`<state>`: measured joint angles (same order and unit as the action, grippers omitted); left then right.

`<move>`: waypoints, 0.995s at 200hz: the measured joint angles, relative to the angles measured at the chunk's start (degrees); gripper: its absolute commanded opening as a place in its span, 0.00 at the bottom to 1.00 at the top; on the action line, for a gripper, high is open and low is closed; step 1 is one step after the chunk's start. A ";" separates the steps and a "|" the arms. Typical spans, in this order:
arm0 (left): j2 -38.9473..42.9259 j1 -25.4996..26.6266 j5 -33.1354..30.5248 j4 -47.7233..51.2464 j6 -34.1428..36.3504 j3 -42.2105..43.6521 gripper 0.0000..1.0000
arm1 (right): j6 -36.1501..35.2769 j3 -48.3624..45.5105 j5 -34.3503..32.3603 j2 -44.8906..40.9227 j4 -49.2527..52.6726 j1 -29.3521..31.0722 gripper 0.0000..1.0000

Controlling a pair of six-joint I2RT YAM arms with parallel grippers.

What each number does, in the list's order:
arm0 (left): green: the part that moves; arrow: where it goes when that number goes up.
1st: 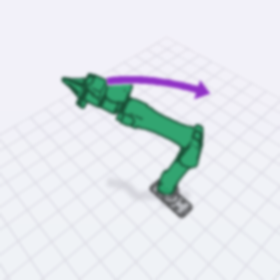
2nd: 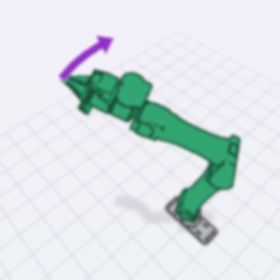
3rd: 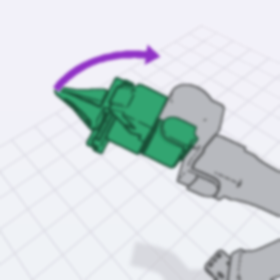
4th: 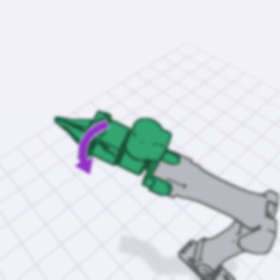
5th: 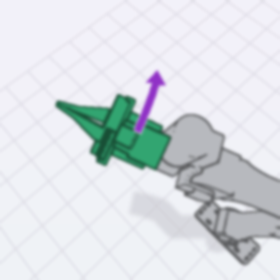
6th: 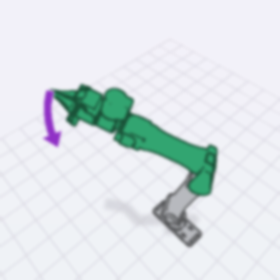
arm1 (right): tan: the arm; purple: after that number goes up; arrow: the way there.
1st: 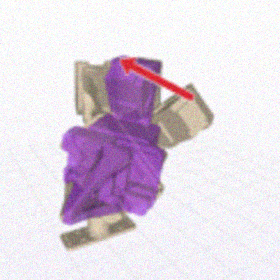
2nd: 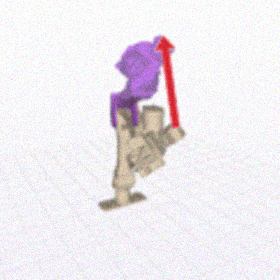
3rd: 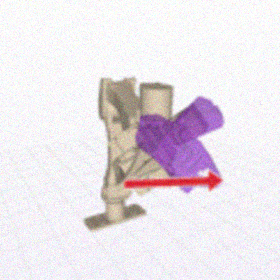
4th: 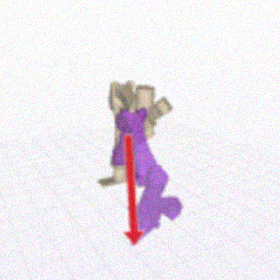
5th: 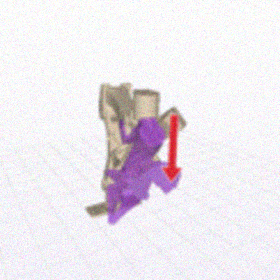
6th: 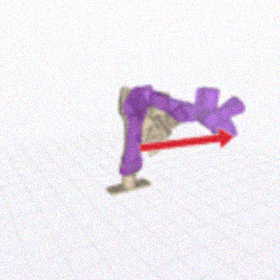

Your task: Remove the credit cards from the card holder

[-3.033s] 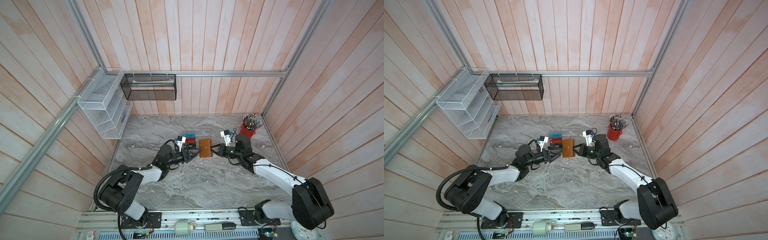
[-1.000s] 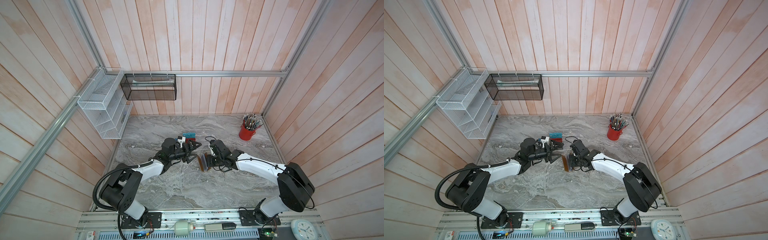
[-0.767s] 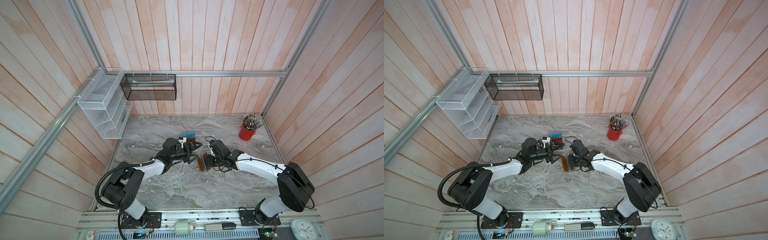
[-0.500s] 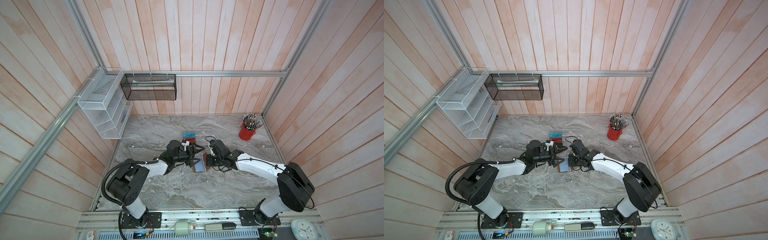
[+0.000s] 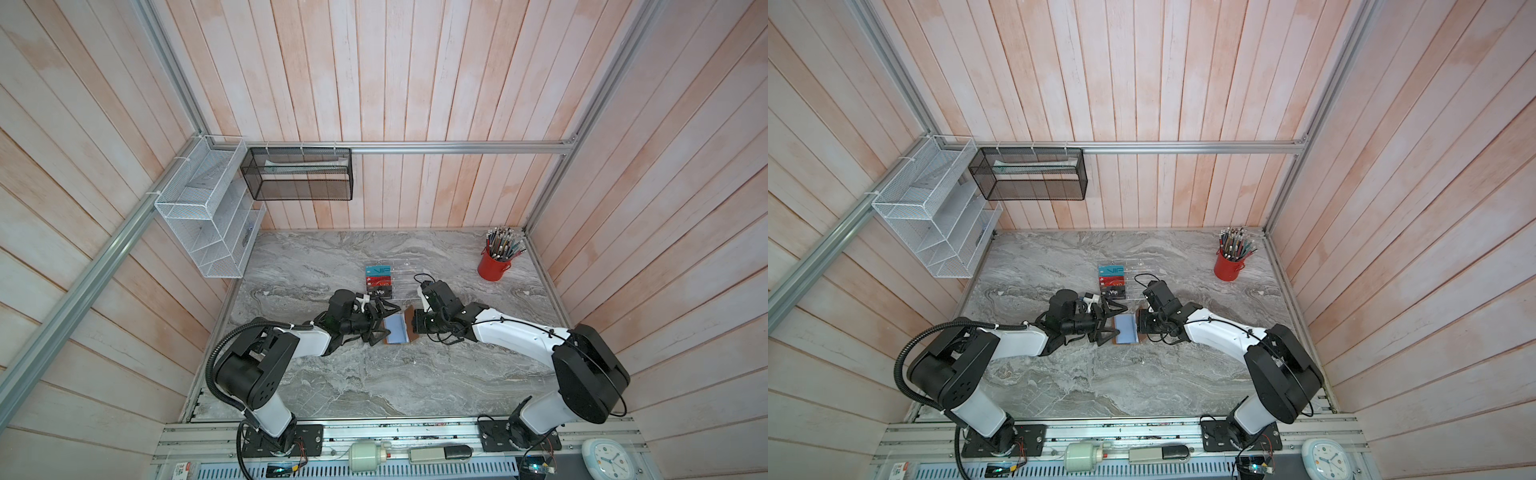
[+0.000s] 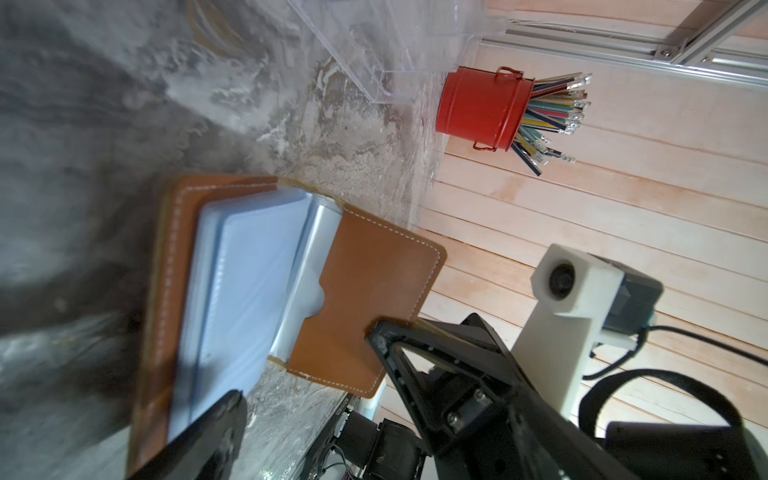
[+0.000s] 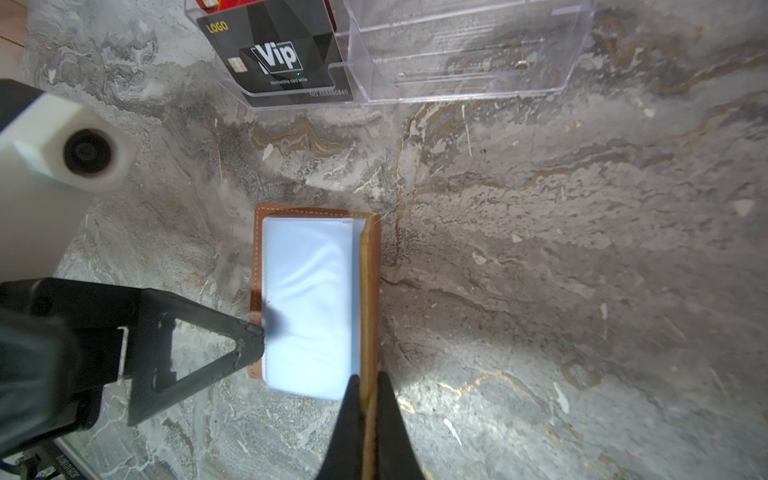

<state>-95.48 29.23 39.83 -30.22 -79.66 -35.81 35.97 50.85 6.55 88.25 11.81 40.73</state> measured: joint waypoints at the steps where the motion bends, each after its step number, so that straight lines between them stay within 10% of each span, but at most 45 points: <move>1: 0.00 0.00 -0.04 0.11 0.02 -0.02 1.00 | 0.00 -0.02 0.02 0.00 -0.02 -0.02 0.00; 199: 1.01 -0.81 -5.35 17.79 12.57 -4.87 1.00 | 0.33 -4.48 8.81 0.92 -8.11 -3.61 0.00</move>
<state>-94.48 28.42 34.48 -12.43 -67.09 -40.69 36.29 46.37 15.35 89.17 3.70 37.12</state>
